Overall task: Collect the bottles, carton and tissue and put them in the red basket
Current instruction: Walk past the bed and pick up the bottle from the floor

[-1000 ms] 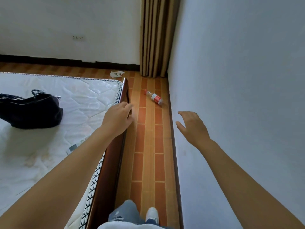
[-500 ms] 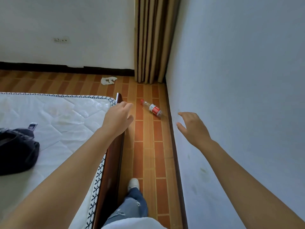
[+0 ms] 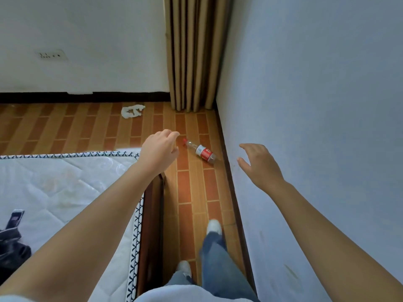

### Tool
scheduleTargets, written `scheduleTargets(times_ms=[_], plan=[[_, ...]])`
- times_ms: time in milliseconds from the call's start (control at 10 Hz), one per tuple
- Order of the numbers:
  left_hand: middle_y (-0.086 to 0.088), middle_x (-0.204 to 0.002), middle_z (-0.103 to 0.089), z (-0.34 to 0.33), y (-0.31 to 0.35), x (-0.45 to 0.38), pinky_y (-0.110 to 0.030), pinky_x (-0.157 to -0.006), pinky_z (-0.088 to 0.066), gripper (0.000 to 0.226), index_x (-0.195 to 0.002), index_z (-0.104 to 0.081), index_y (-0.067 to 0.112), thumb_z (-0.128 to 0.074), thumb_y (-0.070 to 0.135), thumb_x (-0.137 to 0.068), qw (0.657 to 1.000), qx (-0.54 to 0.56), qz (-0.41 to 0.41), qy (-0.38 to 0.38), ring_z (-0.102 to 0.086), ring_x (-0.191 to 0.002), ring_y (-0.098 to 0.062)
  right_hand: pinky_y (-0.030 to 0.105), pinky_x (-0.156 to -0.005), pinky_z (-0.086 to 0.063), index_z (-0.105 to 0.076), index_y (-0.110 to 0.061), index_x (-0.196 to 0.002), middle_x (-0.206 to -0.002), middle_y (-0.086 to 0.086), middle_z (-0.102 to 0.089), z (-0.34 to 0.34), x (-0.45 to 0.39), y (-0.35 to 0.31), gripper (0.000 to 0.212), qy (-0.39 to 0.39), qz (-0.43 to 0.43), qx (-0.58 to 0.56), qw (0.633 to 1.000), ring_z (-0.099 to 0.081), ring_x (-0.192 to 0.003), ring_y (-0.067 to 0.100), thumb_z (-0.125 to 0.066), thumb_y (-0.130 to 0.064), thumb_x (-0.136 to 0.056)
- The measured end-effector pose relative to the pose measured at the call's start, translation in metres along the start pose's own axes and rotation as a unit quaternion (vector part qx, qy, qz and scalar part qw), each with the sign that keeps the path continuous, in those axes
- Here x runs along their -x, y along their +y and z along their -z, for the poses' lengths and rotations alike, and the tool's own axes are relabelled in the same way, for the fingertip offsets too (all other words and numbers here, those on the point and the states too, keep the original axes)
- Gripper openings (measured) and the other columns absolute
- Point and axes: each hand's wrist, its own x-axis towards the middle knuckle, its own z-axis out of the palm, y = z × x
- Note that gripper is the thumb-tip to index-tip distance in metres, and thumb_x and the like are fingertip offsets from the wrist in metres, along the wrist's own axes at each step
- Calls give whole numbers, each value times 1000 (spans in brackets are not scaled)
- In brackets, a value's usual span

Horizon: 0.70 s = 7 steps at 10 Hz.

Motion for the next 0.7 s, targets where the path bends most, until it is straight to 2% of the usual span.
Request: scheduleTargets(times_ms=[200, 400, 700], plan=[[-10, -132, -55, -8, -22, -71, -34, -92, -44, 44, -135, -44, 9, -48, 18, -92, 1000, -4, 23, 0, -54, -116, -27, 34, -104, -36, -41, -13, -134, -139, 6, -47, -6, -87, 12, 44, -14, 15, -6, 1000, -39, -130, 22, -44, -31, -94], [-10, -134, -52, -13, -34, -184, -36, -99, -43, 46, -137, -42, 11, -49, 22, -93, 998, -8, 62, -5, -51, -122, -26, 33, -104, -36, -40, -14, -135, -139, 6, -46, -2, -209, 35, 44, -29, 30, -7, 999, -38, -131, 21, -43, -31, -94], [-10, -133, -54, -24, -55, -301, -35, -97, -45, 45, -136, -43, 13, -51, 23, -93, 996, -5, 90, 0, -53, -120, -26, 34, -104, -37, -40, -13, -135, -139, 6, -47, -10, -328, 53, 44, -55, 28, -20, 998, -38, -130, 22, -42, -31, -95]])
